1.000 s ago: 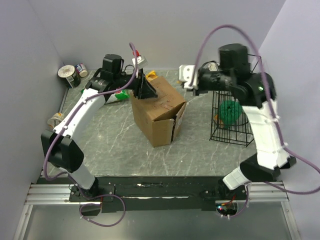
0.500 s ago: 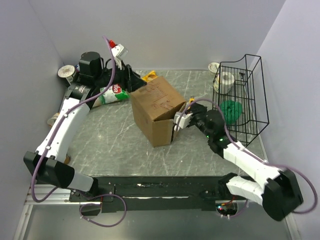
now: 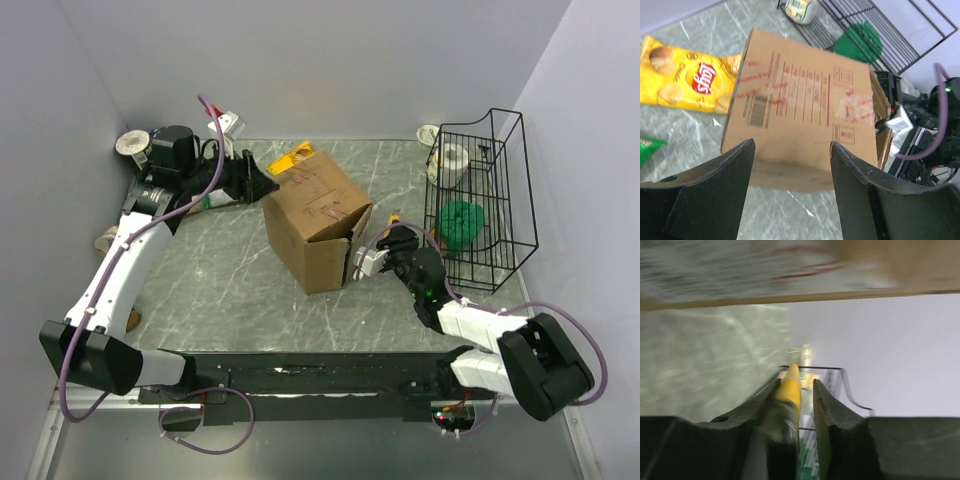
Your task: Unpack the express box
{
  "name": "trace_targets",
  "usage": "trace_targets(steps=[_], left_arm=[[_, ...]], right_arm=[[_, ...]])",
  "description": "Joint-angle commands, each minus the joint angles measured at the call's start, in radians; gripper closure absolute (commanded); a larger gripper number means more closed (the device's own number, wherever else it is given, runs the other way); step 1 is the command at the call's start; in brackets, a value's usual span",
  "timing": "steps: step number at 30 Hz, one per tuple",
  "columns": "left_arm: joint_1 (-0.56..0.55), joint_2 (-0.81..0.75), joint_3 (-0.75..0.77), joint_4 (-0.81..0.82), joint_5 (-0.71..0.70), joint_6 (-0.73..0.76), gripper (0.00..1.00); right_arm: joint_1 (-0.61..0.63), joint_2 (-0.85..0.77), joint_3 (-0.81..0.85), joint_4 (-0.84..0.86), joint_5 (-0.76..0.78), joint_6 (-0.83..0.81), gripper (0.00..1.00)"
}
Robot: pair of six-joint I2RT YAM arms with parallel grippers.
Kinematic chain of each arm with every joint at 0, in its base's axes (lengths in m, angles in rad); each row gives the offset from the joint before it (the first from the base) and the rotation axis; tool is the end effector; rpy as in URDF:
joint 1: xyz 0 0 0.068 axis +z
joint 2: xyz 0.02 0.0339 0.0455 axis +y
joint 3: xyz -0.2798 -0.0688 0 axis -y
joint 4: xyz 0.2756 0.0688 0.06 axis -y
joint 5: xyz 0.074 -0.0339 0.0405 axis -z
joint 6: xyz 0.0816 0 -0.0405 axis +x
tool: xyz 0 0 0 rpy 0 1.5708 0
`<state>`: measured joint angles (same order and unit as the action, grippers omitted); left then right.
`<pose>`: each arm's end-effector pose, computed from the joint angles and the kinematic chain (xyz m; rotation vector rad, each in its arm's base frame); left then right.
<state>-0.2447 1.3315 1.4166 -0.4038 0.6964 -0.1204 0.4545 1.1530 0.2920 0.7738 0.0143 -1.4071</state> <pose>0.3297 -0.1363 0.4257 0.5992 1.8153 -0.9028 0.2580 0.1248 0.1857 -1.3653 1.0305 -0.7296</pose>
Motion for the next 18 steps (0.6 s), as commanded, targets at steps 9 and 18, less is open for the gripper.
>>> trace_targets(steps=[9,18], left_arm=[[0.005,-0.084,-0.091,-0.030,-0.003,0.050,0.32],[0.007,-0.049,-0.087,-0.001,0.026,0.027,0.30]], right_arm=[[-0.007,-0.010,0.129,-0.242,0.056,0.226,0.34],[-0.007,-0.223,0.337,-0.975,-0.266,0.450,0.08]])
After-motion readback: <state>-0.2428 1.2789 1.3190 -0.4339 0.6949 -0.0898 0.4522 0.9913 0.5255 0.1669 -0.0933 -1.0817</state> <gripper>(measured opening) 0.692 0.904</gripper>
